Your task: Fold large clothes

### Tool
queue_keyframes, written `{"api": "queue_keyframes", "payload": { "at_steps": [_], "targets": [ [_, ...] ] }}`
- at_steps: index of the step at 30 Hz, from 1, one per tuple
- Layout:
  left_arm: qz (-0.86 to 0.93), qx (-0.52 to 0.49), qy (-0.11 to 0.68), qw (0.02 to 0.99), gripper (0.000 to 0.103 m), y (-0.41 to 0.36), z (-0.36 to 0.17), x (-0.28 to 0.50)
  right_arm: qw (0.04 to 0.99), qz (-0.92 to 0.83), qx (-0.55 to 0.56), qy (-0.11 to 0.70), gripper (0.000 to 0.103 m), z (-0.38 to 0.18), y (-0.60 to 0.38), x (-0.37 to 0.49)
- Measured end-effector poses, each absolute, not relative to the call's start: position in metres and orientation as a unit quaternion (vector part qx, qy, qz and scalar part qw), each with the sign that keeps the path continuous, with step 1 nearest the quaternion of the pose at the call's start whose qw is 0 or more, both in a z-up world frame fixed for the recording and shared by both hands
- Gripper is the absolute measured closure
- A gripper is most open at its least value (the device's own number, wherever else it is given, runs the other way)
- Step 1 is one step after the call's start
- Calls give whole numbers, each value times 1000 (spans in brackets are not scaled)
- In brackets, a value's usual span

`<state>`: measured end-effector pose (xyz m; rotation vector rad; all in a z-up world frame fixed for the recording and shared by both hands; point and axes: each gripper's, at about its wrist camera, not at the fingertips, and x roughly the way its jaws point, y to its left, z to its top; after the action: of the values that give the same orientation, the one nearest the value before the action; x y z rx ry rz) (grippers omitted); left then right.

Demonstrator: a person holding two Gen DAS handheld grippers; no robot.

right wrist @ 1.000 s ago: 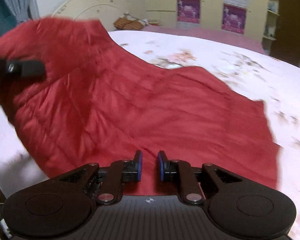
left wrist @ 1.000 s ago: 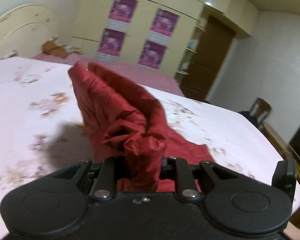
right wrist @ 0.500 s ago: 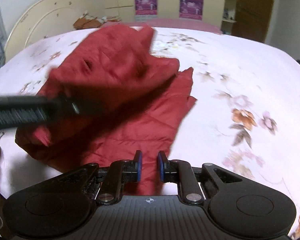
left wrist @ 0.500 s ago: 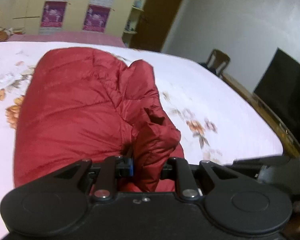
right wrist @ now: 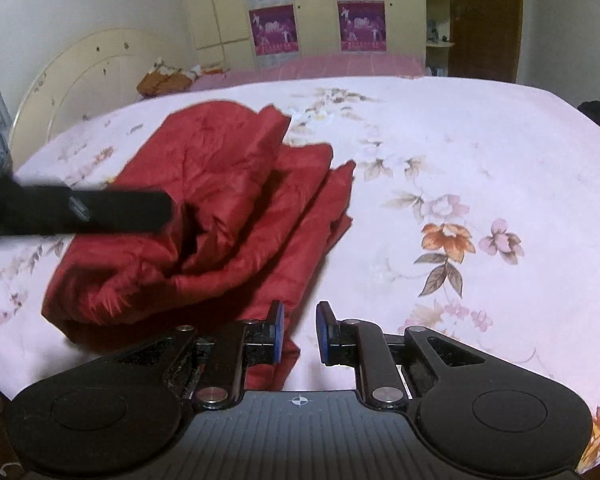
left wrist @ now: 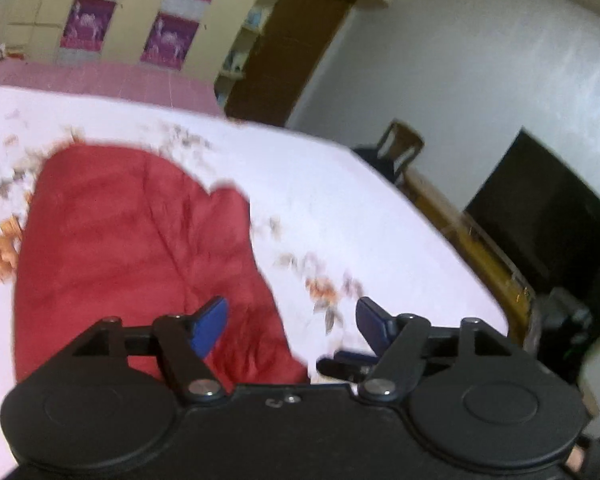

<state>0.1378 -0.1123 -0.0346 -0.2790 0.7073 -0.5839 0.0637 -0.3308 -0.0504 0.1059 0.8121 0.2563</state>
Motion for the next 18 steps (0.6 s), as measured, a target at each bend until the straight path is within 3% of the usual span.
{"api": "queue_keyframes", "payload": {
  "at_steps": [2,3,4,5,6,10,14,18],
  "targets": [
    [-258,-138,324,900,26,-100,-25,140,911,123,56,389,86,-46,-336,66],
    [-243,-138,319,906,26,-92,-23,142,912,123,60,386,80,-44,-339,67],
    [-221,-135,317,912,26,-84,-24,147,914,122,65,382,49,-40,-341,68],
    [-197,-130,319,918,28,-73,-26,151,917,121,67,374,29,-35,-342,69],
    [-175,-127,320,922,28,-63,-30,154,923,120,66,359,16,-29,-342,68],
    [-112,-97,333,931,34,-31,-54,167,927,139,64,341,16,-16,-332,76],
    [-112,-90,347,927,50,-20,-76,179,920,168,78,345,17,-14,-311,82],
    [-153,-73,353,920,60,-28,-94,176,905,187,78,375,33,-25,-283,89]
  ]
}}
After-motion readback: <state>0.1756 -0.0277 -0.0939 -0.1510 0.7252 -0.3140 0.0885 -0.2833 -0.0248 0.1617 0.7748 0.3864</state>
